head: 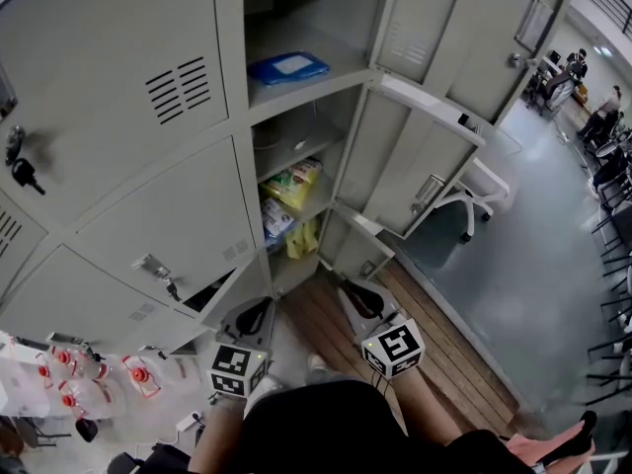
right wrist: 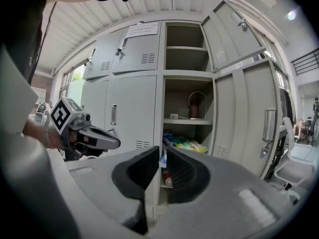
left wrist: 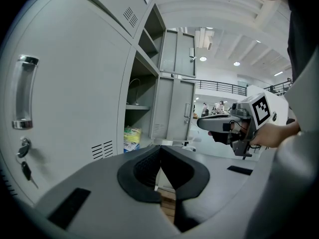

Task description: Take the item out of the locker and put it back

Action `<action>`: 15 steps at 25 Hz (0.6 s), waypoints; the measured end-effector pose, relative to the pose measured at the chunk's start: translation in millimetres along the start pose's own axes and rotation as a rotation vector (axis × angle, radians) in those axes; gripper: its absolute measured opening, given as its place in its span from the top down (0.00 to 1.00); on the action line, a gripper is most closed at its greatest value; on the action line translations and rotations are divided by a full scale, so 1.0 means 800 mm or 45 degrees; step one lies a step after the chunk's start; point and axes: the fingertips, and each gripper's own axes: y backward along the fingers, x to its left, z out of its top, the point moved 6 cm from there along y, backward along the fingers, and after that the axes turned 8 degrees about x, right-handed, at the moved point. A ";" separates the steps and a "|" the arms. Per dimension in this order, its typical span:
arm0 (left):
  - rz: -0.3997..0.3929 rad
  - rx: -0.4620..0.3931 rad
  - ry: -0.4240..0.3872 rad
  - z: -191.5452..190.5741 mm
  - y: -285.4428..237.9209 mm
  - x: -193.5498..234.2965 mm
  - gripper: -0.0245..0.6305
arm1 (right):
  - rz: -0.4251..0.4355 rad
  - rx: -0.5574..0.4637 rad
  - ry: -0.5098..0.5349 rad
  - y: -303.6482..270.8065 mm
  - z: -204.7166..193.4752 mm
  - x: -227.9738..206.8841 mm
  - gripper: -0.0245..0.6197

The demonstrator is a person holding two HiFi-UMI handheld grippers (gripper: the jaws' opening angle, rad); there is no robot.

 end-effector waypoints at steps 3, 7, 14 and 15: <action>-0.008 0.024 -0.004 0.000 0.000 -0.001 0.95 | 0.004 0.000 -0.016 0.002 -0.004 0.001 0.90; -0.009 0.015 -0.009 0.000 0.000 0.000 0.95 | 0.008 0.001 -0.042 0.006 -0.012 0.003 0.90; -0.026 0.026 -0.022 -0.004 0.003 -0.005 0.95 | 0.012 0.007 -0.086 0.013 -0.021 0.003 0.90; -0.026 0.027 -0.024 -0.004 0.003 -0.005 0.95 | 0.016 0.010 -0.091 0.013 -0.022 0.004 0.90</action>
